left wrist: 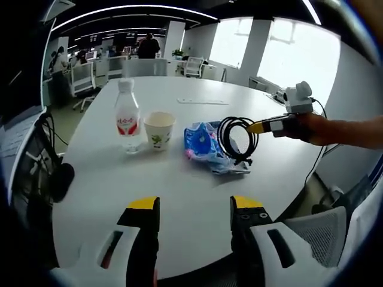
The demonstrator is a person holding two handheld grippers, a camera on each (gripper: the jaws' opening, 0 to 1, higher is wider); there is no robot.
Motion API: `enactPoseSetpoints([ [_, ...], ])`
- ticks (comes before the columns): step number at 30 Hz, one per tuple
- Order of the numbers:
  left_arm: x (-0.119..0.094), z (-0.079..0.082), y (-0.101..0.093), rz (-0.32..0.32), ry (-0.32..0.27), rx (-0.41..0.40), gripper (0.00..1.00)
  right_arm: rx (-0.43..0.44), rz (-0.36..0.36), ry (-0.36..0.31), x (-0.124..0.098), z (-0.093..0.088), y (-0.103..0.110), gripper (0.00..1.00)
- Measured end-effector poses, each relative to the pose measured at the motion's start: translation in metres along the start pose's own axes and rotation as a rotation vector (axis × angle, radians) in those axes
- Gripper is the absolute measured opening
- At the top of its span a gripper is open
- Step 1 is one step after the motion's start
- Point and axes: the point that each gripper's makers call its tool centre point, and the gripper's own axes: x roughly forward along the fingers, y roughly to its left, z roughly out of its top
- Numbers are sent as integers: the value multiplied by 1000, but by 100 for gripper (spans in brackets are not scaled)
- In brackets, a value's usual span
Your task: Arrange the tabletop items into an orderly group along one side of the table until the central work area is clear of visible clutter.
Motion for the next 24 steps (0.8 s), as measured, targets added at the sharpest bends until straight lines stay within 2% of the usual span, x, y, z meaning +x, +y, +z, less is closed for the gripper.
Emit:
enactPoseSetpoints([
  [10,3,3,-5,-4,-9,0,46,47,-46,-46,-30,-3,-14,3],
  [12,4,4,-5,-5,-11,-2,46,59,-57,-58,-37,-4,-19,0],
  [15,4,4,-6,-6,-13,-1,46,88,-79,-68,-47,-9,-27,0],
  [18,5,4,-7,-6,-12,0,46,87,-99,-45,-52,-19,-35,0],
  [24,4,7,-7,-1,-22,-4,46,137,-122,-72,-70,-23,-45,0],
])
